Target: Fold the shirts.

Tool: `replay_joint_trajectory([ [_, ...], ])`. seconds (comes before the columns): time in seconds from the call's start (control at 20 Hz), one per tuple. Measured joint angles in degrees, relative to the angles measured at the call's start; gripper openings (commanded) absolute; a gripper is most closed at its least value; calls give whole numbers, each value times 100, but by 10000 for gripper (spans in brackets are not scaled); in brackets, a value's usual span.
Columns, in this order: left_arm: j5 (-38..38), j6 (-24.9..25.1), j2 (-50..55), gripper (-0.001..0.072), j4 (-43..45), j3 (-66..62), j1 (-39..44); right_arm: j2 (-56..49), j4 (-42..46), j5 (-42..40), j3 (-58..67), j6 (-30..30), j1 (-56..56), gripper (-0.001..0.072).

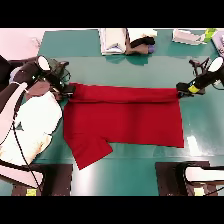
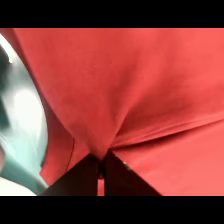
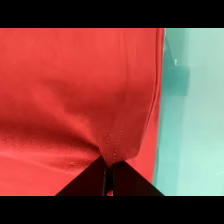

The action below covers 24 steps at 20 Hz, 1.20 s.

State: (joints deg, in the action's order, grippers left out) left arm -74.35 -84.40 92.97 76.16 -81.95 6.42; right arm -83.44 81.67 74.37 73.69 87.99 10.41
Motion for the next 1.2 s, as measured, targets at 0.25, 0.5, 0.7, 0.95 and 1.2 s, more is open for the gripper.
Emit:
replay_joint_trajectory([
  [0.25, -28, -267, -103, 365, -9, 251, -2, 129, -422, -240, -514, -7, 2, 410],
  [0.5, -136, -389, -1056, 364, 55, 614, -2, 730, -352, 72, -706, -13, 127, 412],
  [0.7, -68, -531, -2374, 364, 83, 1912, -2, 1617, 33, 487, -1786, -17, 516, 571],
  [0.95, 109, -774, -3593, 364, 79, 3440, -2, 2623, 160, 688, -3449, -15, 1025, 568],
  [1.2, 195, -841, -3965, 364, 28, 3950, -2, 3077, -13, 632, -4382, 2, 1097, 549],
])
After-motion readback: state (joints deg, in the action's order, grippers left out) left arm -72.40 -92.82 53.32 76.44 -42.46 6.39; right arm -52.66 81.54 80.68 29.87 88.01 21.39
